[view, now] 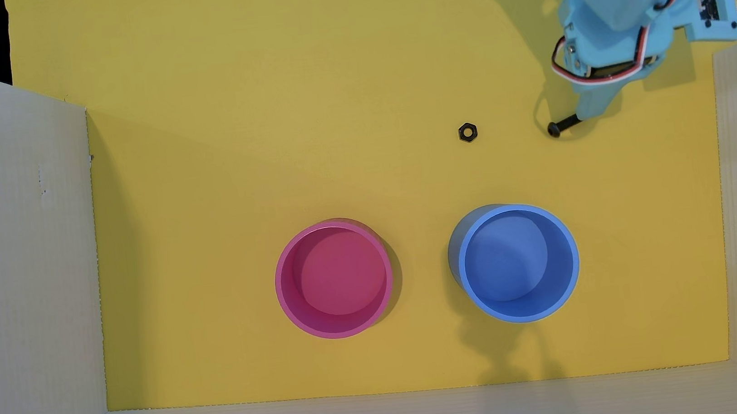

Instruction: Pick up the bolt and place it in the pink box

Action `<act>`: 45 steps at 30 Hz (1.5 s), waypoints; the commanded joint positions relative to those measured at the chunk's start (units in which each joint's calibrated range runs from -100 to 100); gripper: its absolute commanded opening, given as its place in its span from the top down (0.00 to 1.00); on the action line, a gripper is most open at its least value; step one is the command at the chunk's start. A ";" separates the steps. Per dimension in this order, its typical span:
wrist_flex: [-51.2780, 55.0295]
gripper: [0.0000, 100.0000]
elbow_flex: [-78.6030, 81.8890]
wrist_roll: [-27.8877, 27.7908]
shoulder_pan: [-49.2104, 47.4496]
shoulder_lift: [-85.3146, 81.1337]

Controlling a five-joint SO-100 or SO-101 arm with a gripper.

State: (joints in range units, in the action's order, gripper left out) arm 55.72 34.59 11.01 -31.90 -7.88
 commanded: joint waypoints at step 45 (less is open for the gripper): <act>-3.08 0.98 -6.51 -3.02 3.94 14.87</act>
State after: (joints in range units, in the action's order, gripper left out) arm 52.46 28.92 7.94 -27.52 6.53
